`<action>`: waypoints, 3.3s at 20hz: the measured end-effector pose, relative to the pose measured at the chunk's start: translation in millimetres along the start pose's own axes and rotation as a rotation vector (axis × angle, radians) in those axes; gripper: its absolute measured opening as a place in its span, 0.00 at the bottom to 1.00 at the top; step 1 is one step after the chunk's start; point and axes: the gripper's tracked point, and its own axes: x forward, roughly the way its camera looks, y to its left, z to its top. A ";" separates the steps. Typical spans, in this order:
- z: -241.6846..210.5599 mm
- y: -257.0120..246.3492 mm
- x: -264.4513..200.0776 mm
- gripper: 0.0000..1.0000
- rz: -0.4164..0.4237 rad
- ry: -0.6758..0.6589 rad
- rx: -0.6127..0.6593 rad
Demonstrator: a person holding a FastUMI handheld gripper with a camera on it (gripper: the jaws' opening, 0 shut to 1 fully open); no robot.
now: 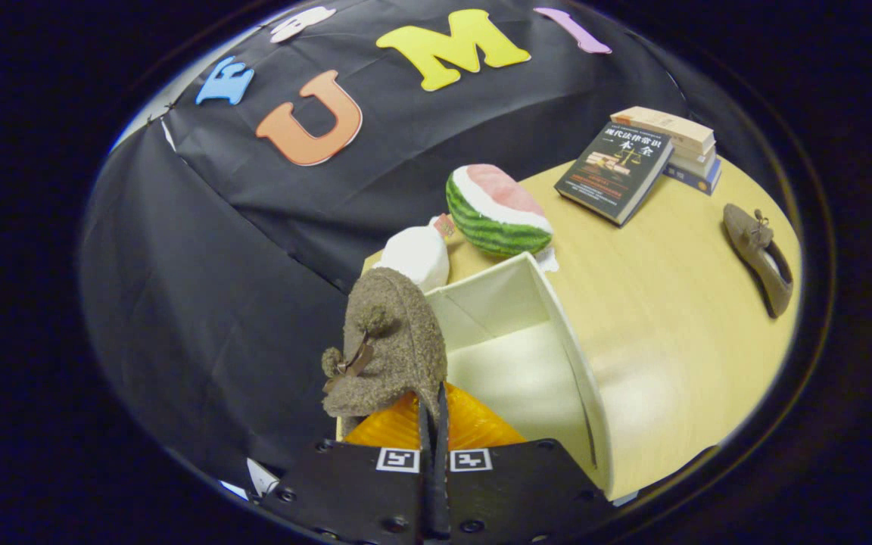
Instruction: Open the storage box then place both shoes into the box .Put the left shoe in first, then the right shoe, with the right side of both shoes facing outward in a uniform manner.
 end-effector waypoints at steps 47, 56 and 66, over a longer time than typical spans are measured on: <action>122.6 -121.5 -167.9 0.96 -0.010 -0.282 -0.463; 187.1 -335.5 -219.4 0.96 -0.191 -0.328 -0.411; 158.1 -477.8 -143.8 0.96 -0.317 -0.097 -0.378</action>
